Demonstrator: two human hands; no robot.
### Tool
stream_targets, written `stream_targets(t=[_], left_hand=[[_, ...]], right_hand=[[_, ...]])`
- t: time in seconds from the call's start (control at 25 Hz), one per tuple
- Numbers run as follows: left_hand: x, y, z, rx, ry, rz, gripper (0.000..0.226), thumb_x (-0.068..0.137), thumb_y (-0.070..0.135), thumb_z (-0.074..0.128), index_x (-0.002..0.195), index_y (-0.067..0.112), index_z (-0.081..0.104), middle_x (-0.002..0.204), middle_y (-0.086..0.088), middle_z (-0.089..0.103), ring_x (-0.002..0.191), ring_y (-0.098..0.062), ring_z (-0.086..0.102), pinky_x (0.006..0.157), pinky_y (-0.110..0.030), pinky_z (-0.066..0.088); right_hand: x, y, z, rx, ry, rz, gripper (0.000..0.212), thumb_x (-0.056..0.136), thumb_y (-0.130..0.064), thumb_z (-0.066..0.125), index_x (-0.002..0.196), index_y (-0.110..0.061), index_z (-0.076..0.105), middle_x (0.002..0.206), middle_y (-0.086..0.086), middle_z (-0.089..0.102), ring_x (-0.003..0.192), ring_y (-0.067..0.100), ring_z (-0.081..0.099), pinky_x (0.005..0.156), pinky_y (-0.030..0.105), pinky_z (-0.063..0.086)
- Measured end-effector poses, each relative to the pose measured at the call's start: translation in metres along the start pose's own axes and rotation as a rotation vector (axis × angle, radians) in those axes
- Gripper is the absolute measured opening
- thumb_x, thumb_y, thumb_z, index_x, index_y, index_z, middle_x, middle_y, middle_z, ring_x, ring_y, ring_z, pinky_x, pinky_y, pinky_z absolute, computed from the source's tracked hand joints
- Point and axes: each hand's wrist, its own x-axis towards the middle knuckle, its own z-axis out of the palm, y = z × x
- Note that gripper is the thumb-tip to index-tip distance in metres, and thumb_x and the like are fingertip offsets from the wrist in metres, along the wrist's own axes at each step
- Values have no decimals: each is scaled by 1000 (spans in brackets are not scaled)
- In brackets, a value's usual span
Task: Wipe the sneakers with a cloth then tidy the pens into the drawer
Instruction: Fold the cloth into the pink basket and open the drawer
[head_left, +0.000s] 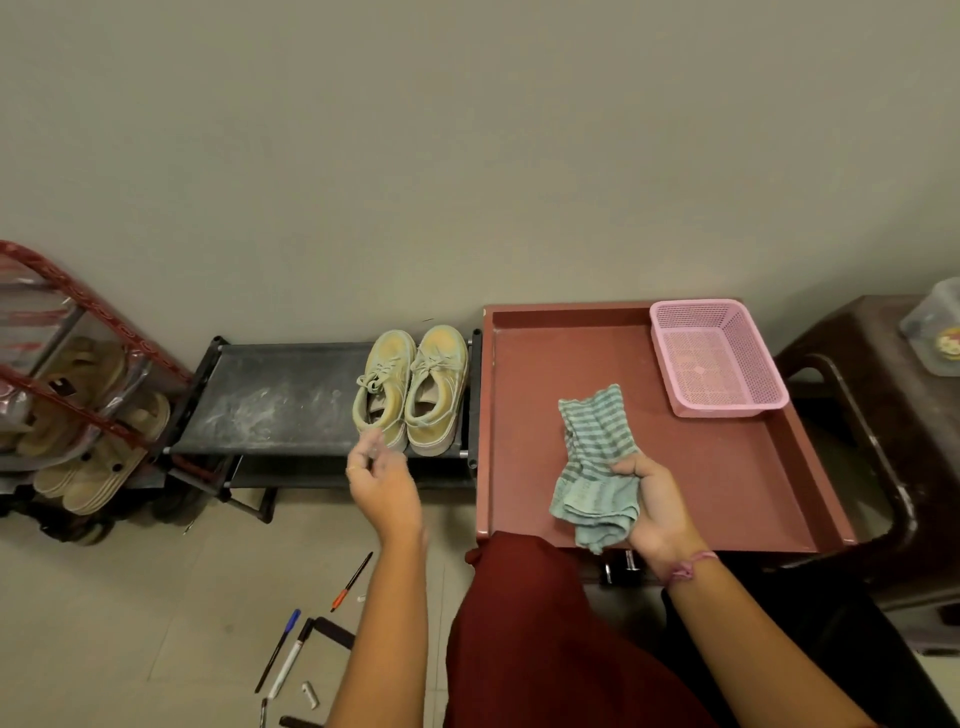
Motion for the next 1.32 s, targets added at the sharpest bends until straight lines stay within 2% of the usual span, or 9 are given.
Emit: stream_targets(t=[0.2, 0.36, 0.48, 0.64, 0.72, 0.84, 1.0, 1.2, 1.32], left_hand=[[-91, 12, 20, 121, -433, -60, 29, 92, 2, 59, 114, 19, 67, 115, 5, 68, 109, -5, 63, 95, -23, 51], [-149, 22, 49, 178, -805, -116, 32, 90, 2, 60, 119, 17, 63, 119, 3, 68, 112, -5, 62, 91, -18, 51], [-177, 31, 69, -21, -948, -329, 32, 93, 18, 60, 124, 12, 61, 117, -7, 69, 105, -16, 66, 88, -25, 54], [-191, 37, 82, -162, -806, -493, 35, 90, 32, 61, 114, 7, 66, 105, -13, 71, 93, -22, 69, 82, -33, 57], [-189, 38, 82, -286, -806, -547, 43, 91, 33, 58, 122, 4, 63, 113, -16, 69, 98, -25, 69, 84, -35, 58], [-186, 43, 77, -384, -932, -534, 46, 97, 30, 50, 134, 3, 53, 132, -21, 59, 119, -32, 59, 97, -44, 50], [-191, 51, 74, -315, -1087, -466, 51, 93, 26, 53, 138, 1, 48, 137, -22, 53, 128, -36, 51, 108, -50, 40], [-198, 57, 72, -349, -1112, -374, 56, 82, 21, 53, 136, 3, 50, 130, -22, 59, 121, -37, 55, 100, -47, 46], [-207, 69, 70, -438, -1178, -500, 64, 90, 53, 47, 128, 3, 59, 126, -22, 61, 117, -34, 58, 96, -43, 50]], right_hand=[[-37, -4, -2, 18, -134, -23, 47, 72, -8, 40, 119, -3, 47, 98, 22, 50, 55, 32, 63, 50, 39, 52], [-70, -5, 2, -53, -176, -325, 62, 76, 15, 33, 129, -8, 54, 123, 21, 60, 103, 37, 59, 96, 54, 44], [-93, -9, 6, -610, -85, -640, 69, 86, 14, 35, 144, -24, 38, 145, 6, 45, 134, 21, 43, 113, 45, 32], [-115, -15, -6, -1373, -197, -835, 69, 91, 4, 41, 148, -24, 15, 159, -5, 1, 146, 7, -6, 121, 28, 2], [-133, -33, -13, -1246, -285, -871, 56, 90, 2, 47, 142, -20, 39, 156, -3, 25, 145, 7, 16, 118, 22, 17], [-150, -69, -19, -878, -115, -935, 39, 92, -4, 54, 127, -20, 58, 133, -7, 56, 124, 5, 50, 104, 28, 44], [-145, -86, -10, -876, -104, -845, 49, 87, -30, 66, 133, -26, 51, 128, -5, 58, 113, 2, 57, 95, 26, 50], [-139, -75, -7, -719, -91, -953, 34, 88, -27, 66, 122, -30, 64, 121, 3, 62, 114, 17, 57, 99, 45, 48], [-142, -67, -7, -624, -75, -1018, 35, 86, -17, 67, 119, -29, 66, 118, 1, 63, 114, 17, 58, 99, 46, 47]])
